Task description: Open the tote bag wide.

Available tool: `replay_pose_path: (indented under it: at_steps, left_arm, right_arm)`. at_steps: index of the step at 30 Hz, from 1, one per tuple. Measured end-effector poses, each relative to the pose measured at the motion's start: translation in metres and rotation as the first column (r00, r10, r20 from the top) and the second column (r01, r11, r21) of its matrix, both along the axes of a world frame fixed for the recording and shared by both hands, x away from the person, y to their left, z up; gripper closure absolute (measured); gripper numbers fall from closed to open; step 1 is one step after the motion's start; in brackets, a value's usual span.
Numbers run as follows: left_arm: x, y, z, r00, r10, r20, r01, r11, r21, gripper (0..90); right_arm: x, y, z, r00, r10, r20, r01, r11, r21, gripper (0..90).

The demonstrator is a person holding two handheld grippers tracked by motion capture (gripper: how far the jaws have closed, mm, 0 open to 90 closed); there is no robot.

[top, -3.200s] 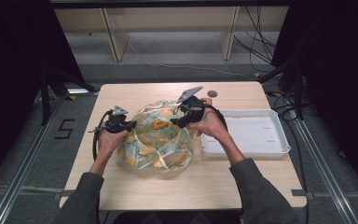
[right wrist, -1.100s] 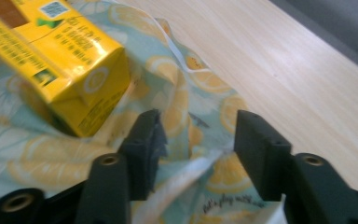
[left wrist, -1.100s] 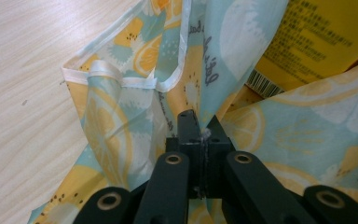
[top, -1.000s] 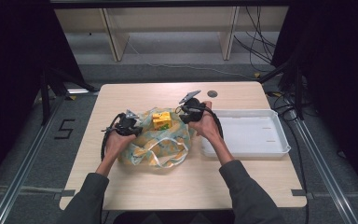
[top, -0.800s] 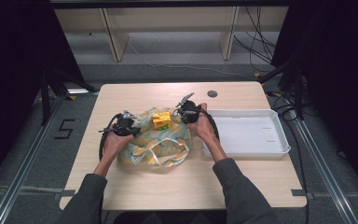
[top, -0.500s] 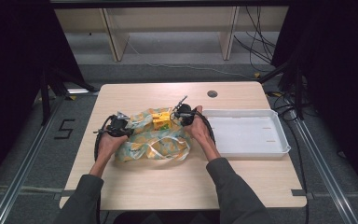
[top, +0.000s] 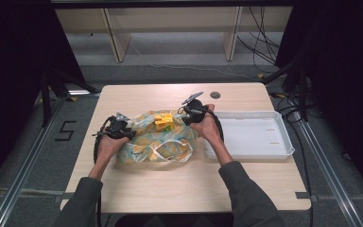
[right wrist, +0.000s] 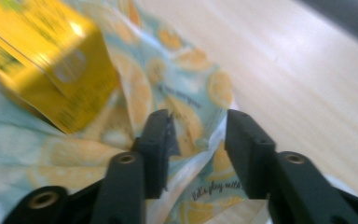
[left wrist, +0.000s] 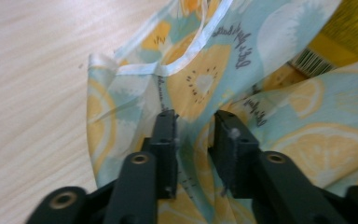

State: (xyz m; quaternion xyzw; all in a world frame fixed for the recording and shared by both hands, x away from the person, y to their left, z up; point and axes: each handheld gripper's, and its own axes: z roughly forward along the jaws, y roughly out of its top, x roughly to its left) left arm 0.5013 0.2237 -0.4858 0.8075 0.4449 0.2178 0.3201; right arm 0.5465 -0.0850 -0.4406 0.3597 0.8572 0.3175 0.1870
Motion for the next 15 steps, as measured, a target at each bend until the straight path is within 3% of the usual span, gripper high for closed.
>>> replay_pose_path:
  at_steps: [1, 2, 3, 4, 5, 6, 8, 10, 12, 14, 15]
  left_arm:
    - [-0.002, 0.0, 0.004, 1.0, 0.002, 0.008, -0.001, 0.9997, -0.022, 61.3]
    - [-0.006, 0.0, 0.01, 0.9999, 0.01, 0.011, -0.009, 0.9993, -0.036, 57.2]
    - [-0.011, -0.001, 0.016, 0.9997, 0.0, 0.024, 0.001, 0.9987, -0.051, 54.6]
    - [-0.016, -0.004, 0.021, 0.9985, -0.002, 0.055, 0.004, 0.9988, -0.048, 52.8]
    - [-0.021, -0.005, 0.028, 0.9978, -0.021, 0.063, 0.022, 0.9996, -0.017, 51.2]
    - [-0.027, -0.008, 0.033, 0.9961, -0.028, 0.083, 0.03, 0.9993, -0.02, 49.0]
    - [-0.039, -0.01, 0.045, 0.9935, -0.029, 0.11, 0.034, 0.9983, -0.047, 44.9]
    - [-0.051, -0.009, 0.057, 0.9906, -0.073, 0.116, 0.08, 0.9953, -0.055, 42.5]
    - [-0.061, -0.013, 0.063, 0.988, -0.054, 0.144, 0.072, 0.99, -0.122, 40.7]
    - [-0.074, -0.016, 0.068, 0.9856, -0.09, 0.143, 0.11, 0.9848, -0.135, 39.7]
    - [-0.081, -0.019, 0.069, 0.9845, -0.096, 0.147, 0.118, 0.9824, -0.145, 39.6]
  right_arm:
    - [-0.002, -0.002, 0.005, 0.9996, 0.011, 0.024, -0.012, 1.0, 0.012, 53.1]
    - [-0.005, -0.003, 0.01, 0.9998, 0.007, 0.016, -0.007, 0.999, 0.035, 50.5]
    - [-0.006, -0.004, 0.014, 0.9988, 0.02, 0.045, -0.023, 0.998, 0.051, 47.9]
    - [-0.008, -0.004, 0.018, 0.9984, 0.032, 0.046, -0.034, 0.998, 0.061, 45.8]
    - [-0.01, -0.002, 0.019, 0.9981, 0.015, 0.06, -0.021, 0.995, 0.093, 44.5]
    - [-0.014, -0.003, 0.025, 0.9991, 0.033, 0.026, -0.035, 0.995, 0.09, 43.3]
    - [-0.018, 0.0, 0.028, 0.9992, 0.024, 0.032, -0.028, 0.991, 0.132, 40.9]
    - [-0.021, 0.001, 0.034, 0.9991, 0.039, 0.012, -0.041, 0.988, 0.146, 39.7]
    - [-0.025, 0.005, 0.035, 0.9984, 0.043, 0.037, -0.048, 0.985, 0.165, 38.9]
    - [-0.028, 0.008, 0.039, 0.9981, 0.06, 0.013, -0.061, 0.986, 0.157, 37.6]
    - [-0.029, 0.011, 0.036, 0.9981, 0.05, 0.036, -0.056, 0.981, 0.184, 37.5]
